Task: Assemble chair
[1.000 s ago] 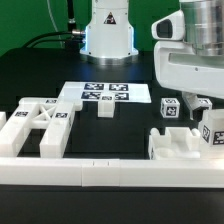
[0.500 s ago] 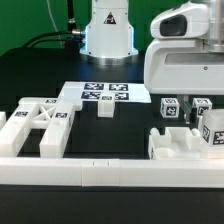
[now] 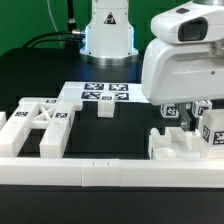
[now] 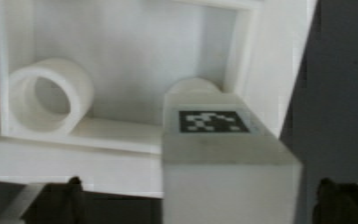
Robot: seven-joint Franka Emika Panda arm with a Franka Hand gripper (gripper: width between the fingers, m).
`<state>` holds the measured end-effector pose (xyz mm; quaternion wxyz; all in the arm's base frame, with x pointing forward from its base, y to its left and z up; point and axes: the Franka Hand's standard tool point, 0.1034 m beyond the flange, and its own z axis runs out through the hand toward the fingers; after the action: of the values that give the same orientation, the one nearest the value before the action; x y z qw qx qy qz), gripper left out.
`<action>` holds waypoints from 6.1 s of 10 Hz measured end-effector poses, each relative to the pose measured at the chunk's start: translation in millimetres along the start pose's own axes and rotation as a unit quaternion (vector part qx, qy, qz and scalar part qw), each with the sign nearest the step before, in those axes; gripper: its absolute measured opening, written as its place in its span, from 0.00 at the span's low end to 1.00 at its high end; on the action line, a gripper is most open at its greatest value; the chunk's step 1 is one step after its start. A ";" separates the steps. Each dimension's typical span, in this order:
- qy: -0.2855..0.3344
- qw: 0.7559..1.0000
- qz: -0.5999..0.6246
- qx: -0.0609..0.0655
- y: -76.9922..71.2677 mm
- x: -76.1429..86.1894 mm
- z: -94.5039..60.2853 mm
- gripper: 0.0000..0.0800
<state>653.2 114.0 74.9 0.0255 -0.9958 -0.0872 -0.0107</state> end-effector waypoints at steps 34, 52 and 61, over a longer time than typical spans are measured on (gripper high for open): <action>-0.019 0.947 0.320 0.015 -4.0 -0.1 -1.7 0.81; -0.004 0.901 0.434 0.012 1.4 3.6 -1.8 0.36; -0.010 0.826 0.563 0.015 -0.5 3.1 -2.3 0.80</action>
Offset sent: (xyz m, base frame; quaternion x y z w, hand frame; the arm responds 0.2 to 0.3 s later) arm 0.0000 0.0000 0.0000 0.0000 0.0000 0.0000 1.0000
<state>656.2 114.9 77.3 0.0414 -0.8718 0.4878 0.0164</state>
